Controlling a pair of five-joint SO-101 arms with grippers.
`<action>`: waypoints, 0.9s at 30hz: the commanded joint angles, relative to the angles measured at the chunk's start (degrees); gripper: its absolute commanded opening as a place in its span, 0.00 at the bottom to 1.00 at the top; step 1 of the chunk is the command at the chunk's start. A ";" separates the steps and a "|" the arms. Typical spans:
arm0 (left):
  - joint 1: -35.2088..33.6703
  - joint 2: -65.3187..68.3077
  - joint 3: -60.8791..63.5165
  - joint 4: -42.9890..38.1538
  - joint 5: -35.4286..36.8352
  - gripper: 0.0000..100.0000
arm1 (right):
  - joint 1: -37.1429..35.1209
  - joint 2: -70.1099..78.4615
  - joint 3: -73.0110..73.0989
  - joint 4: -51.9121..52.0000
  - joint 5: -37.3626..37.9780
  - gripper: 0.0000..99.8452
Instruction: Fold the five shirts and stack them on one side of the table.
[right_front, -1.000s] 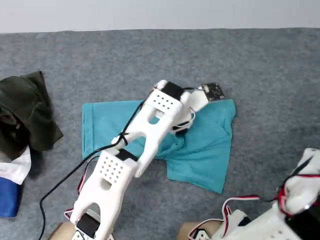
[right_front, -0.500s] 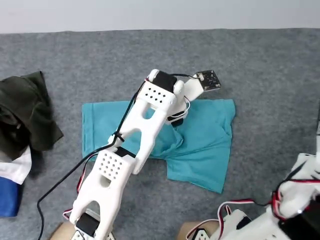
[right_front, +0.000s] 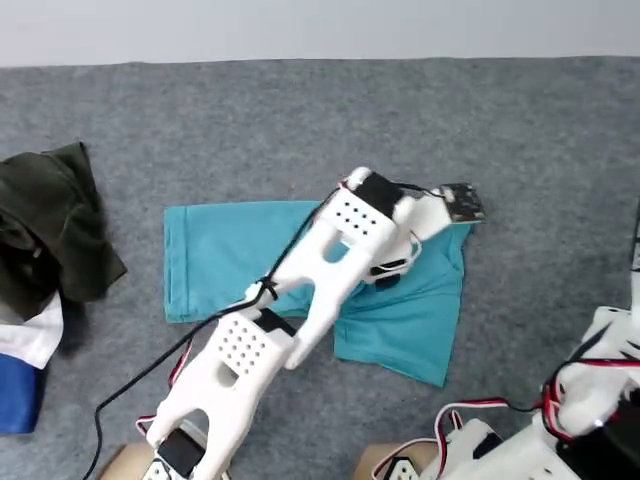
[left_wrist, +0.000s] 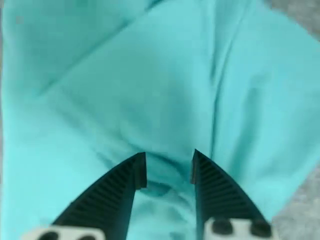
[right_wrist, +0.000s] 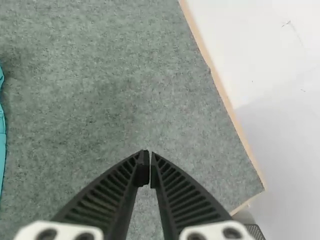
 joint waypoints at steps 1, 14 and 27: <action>-3.96 -1.41 1.10 1.67 0.26 0.12 | 0.40 0.04 -0.09 2.24 0.00 0.01; -7.82 -1.49 1.89 1.58 -2.37 0.12 | 0.22 0.57 0.00 2.15 -0.18 0.01; 10.81 -19.69 21.23 1.49 2.37 0.12 | 0.48 0.13 0.00 2.15 0.00 0.01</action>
